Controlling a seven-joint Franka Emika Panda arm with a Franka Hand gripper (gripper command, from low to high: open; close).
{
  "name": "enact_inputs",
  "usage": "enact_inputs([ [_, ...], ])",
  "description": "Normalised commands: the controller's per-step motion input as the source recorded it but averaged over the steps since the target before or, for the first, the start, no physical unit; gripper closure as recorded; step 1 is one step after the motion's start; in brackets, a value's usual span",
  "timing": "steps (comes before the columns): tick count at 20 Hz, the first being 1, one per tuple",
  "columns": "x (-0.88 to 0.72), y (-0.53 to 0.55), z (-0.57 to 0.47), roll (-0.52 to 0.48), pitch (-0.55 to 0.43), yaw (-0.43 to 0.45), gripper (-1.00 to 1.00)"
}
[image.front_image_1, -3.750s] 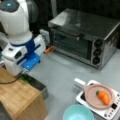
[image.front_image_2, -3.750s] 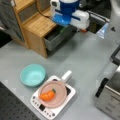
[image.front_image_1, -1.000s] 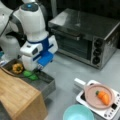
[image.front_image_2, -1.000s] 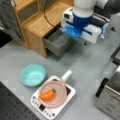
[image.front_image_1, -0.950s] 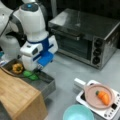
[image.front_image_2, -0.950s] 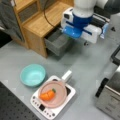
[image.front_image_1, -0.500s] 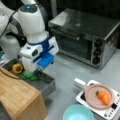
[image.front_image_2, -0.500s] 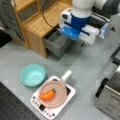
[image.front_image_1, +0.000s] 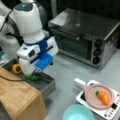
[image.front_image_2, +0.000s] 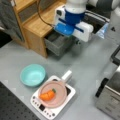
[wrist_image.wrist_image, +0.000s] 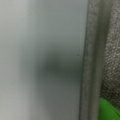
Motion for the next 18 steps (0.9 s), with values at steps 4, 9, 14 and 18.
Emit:
enact_inputs([
  [4,0.56,-0.05,0.27,0.055,0.249,0.014,-1.00],
  [9,0.64,0.07,0.26,0.092,0.268,-0.055,-1.00],
  [14,0.70,0.15,0.27,0.145,0.300,-0.141,-1.00],
  [18,0.68,0.08,0.23,0.140,0.293,-0.156,-1.00],
])
